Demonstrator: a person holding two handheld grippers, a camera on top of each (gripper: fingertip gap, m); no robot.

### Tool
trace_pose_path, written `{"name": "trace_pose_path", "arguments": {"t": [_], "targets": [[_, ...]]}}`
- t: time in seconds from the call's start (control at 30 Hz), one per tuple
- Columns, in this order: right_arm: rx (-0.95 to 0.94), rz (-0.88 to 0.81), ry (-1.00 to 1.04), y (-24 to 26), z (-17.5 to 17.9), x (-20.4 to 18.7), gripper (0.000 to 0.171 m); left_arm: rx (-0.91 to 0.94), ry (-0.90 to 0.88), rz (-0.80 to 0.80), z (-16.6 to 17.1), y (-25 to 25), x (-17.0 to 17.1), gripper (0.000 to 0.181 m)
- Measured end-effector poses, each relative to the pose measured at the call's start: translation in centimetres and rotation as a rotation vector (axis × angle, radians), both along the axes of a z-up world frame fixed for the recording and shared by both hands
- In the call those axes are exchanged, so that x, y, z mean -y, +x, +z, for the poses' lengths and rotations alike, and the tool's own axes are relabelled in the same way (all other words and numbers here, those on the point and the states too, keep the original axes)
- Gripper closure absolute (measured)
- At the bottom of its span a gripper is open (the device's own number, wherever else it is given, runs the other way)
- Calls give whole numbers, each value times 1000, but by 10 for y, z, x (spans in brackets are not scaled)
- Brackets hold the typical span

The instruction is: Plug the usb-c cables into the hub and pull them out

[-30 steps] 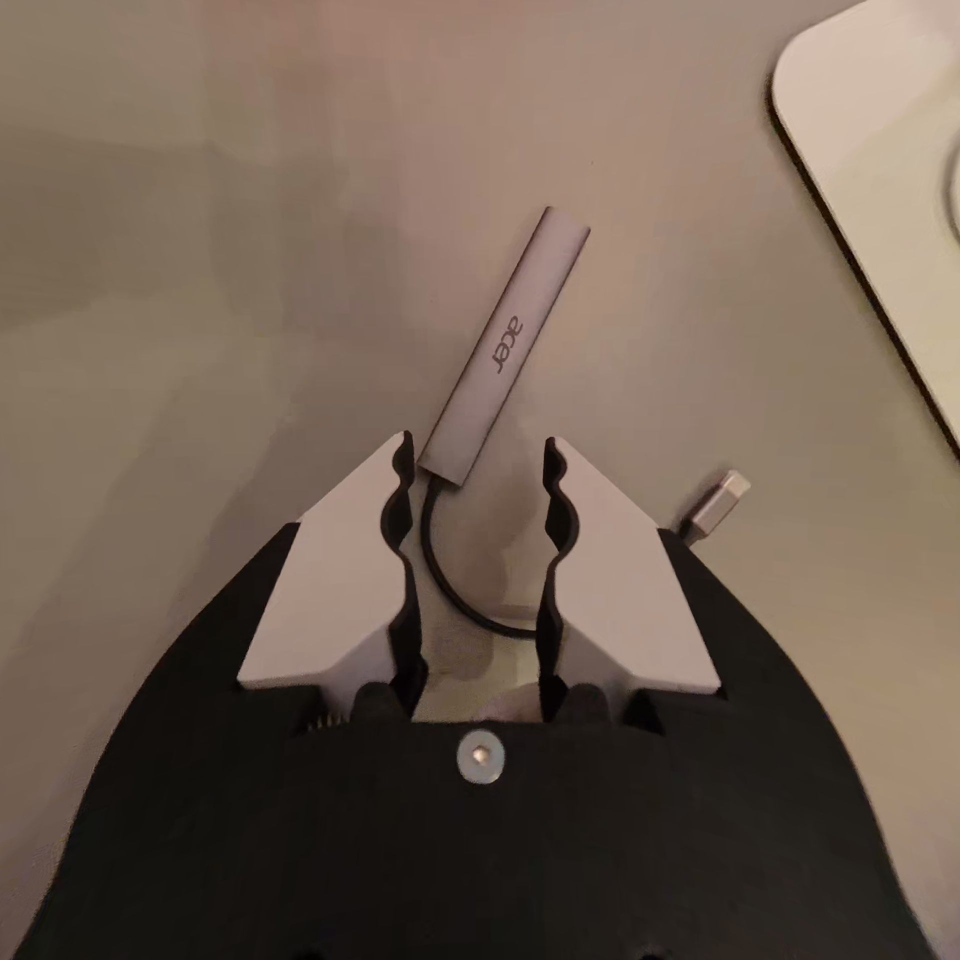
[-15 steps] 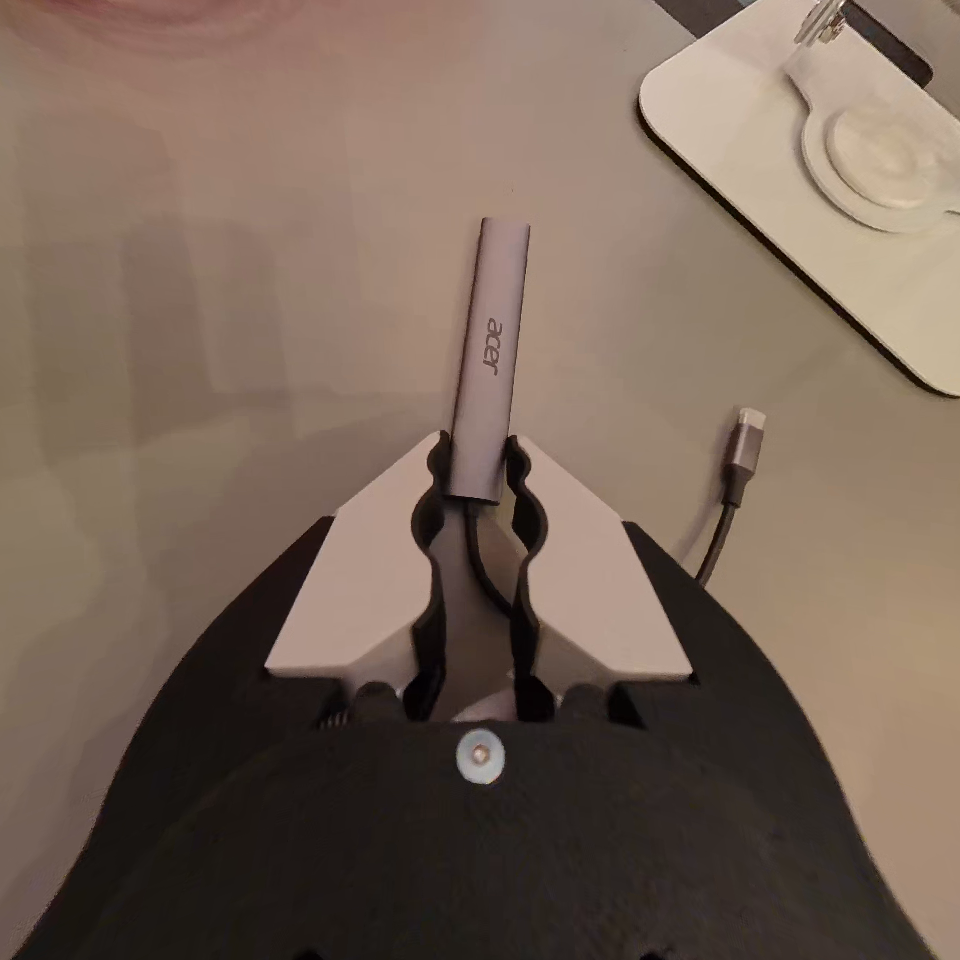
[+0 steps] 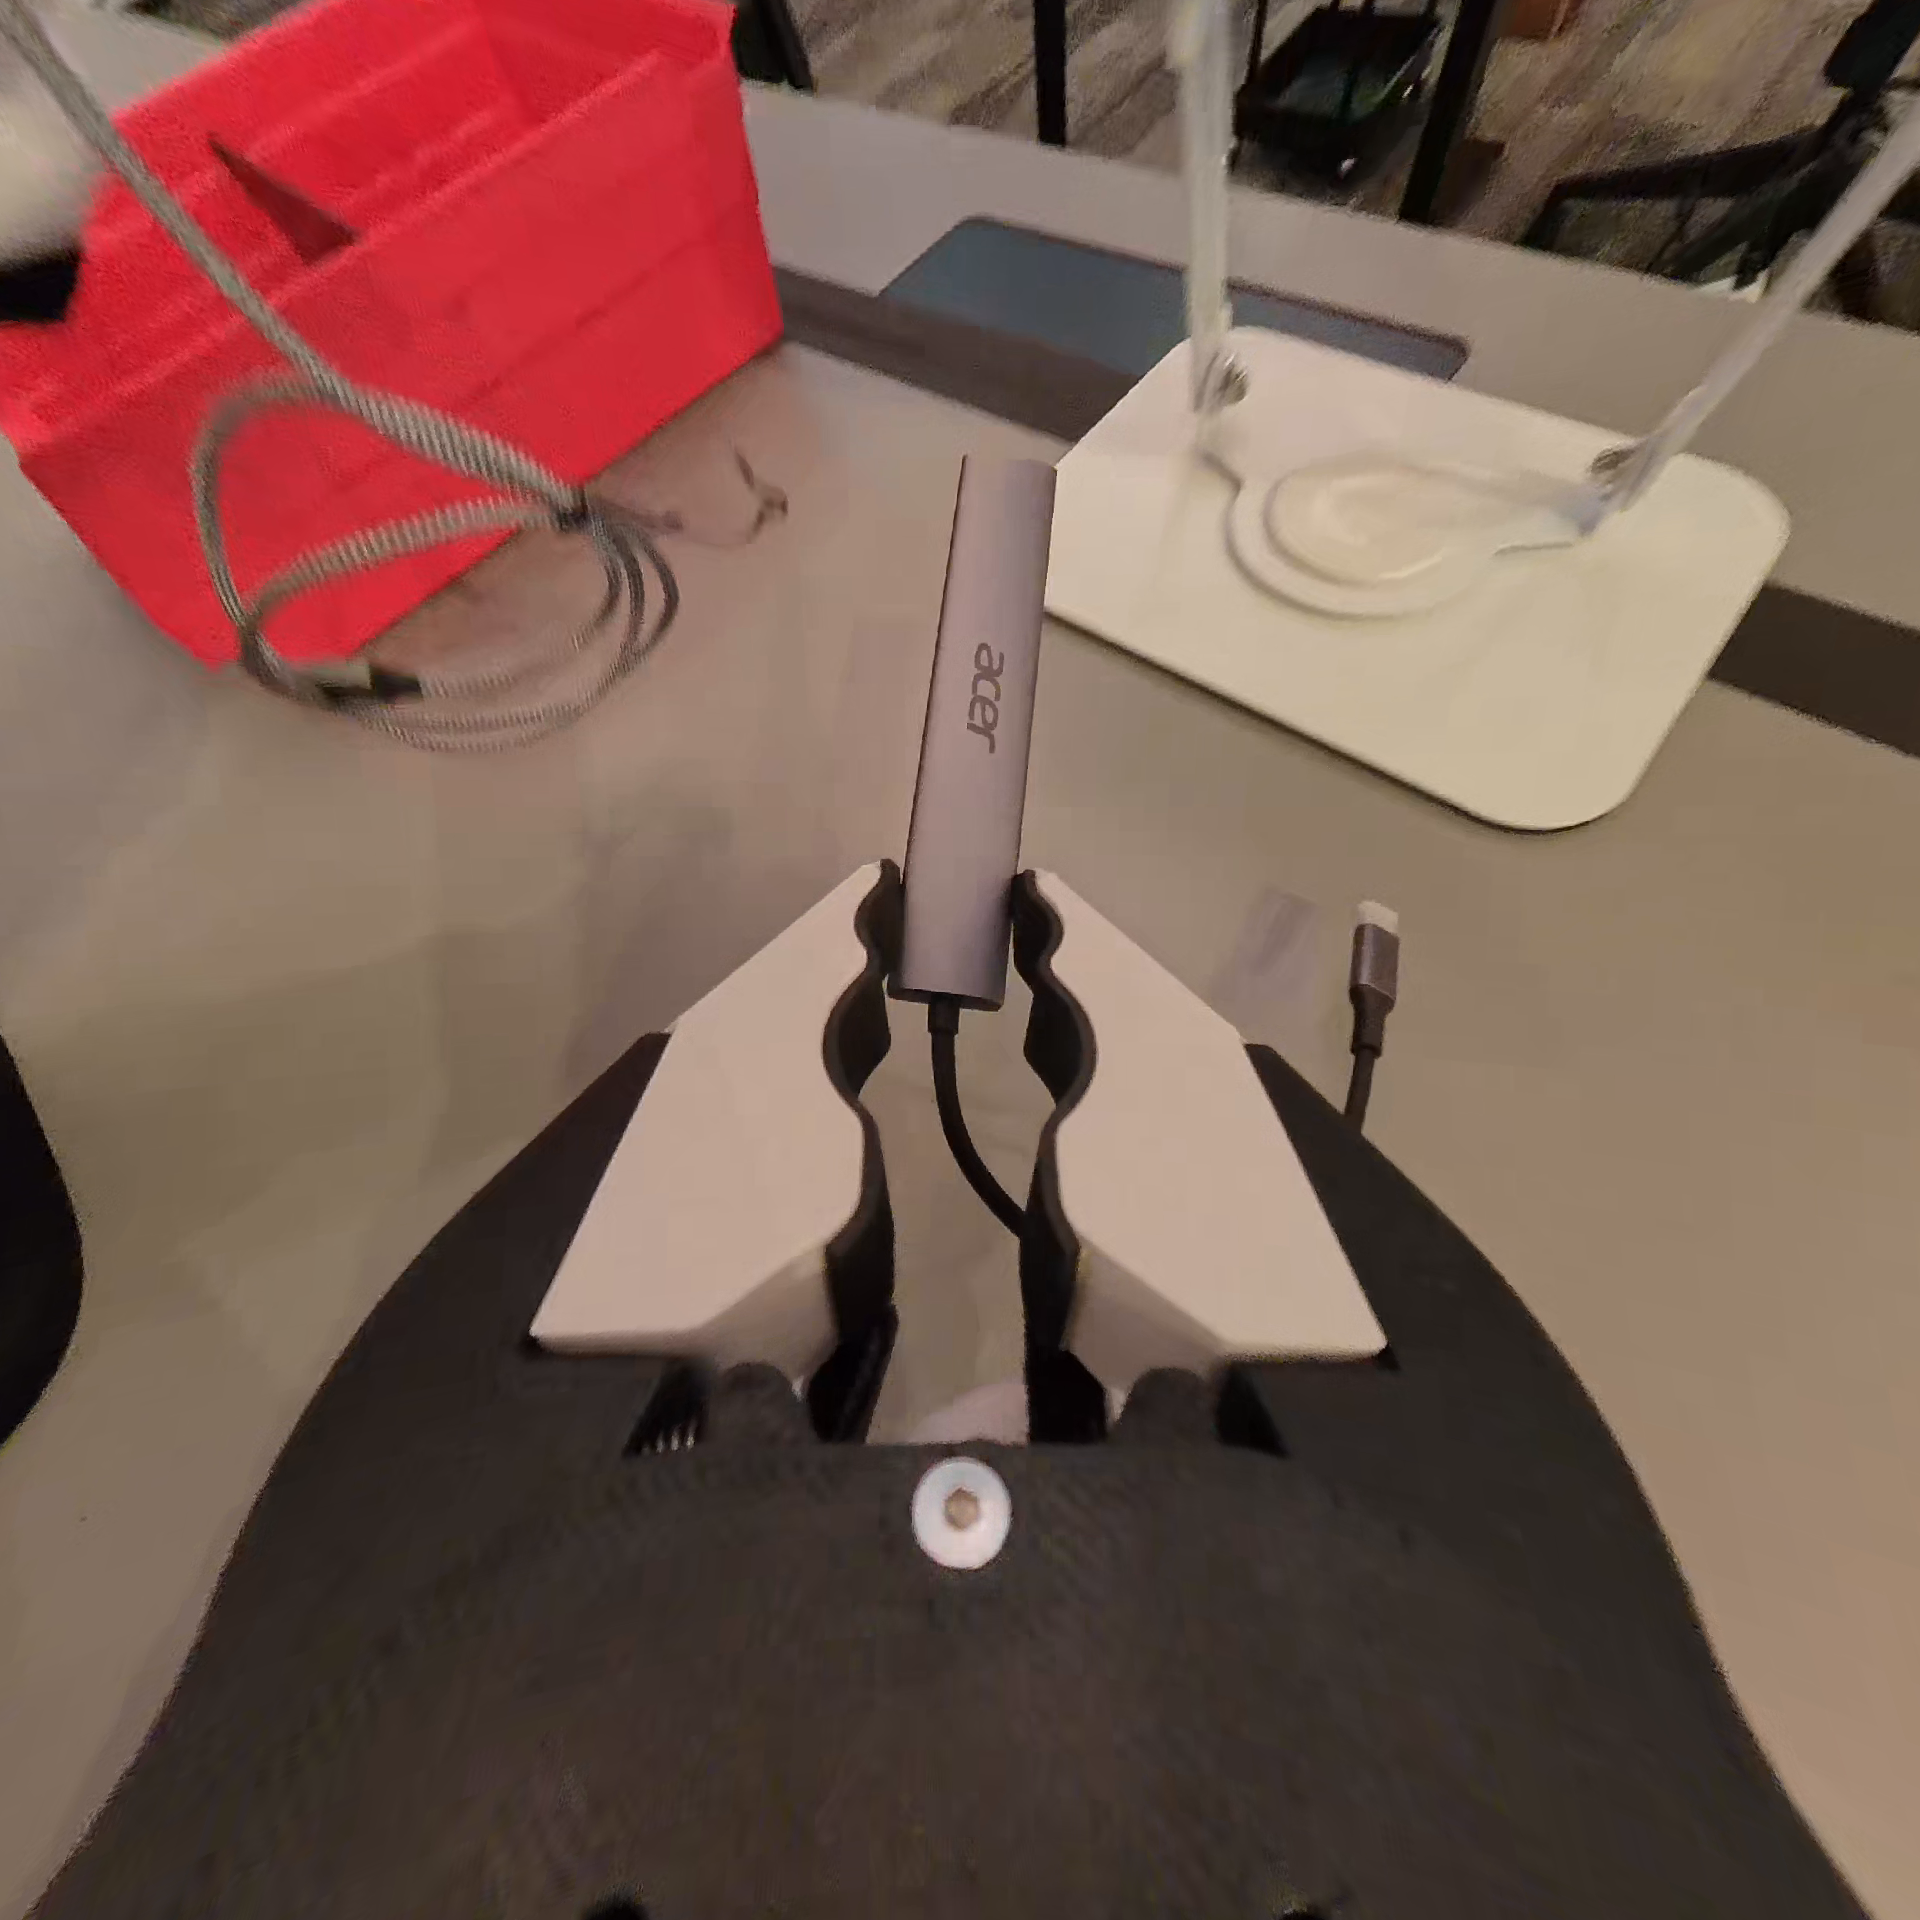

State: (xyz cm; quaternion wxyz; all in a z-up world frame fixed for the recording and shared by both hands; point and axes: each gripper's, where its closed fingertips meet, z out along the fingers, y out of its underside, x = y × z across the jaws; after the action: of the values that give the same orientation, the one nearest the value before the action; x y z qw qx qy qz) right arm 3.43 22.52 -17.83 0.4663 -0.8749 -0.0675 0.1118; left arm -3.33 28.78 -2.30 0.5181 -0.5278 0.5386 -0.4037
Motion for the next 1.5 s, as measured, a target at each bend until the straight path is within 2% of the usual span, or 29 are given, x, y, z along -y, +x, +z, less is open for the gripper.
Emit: {"name": "trace_pose_path", "arguments": {"t": [0.27, 0.57, 0.93, 1.1, 1.5], "targets": [[17, -88, 87, 41, 43, -1, 152, -101, 21, -46, -45, 54, 32, 171], [-14, -45, 111, 38, 64, 3, 152, -166, 73, -44, -81, 83, 49, 171], [-98, -26, 109, 38, 61, 6, 152, -91, 99, -23, -78, 91, 56, 171], [-133, -24, 115, 38, 61, 7, 152, -111, 93, -36, -83, 93, 58, 171], [-123, -6, 132, 35, 60, 9, 152, -82, 86, -23, -84, 94, 57, 171]]}}
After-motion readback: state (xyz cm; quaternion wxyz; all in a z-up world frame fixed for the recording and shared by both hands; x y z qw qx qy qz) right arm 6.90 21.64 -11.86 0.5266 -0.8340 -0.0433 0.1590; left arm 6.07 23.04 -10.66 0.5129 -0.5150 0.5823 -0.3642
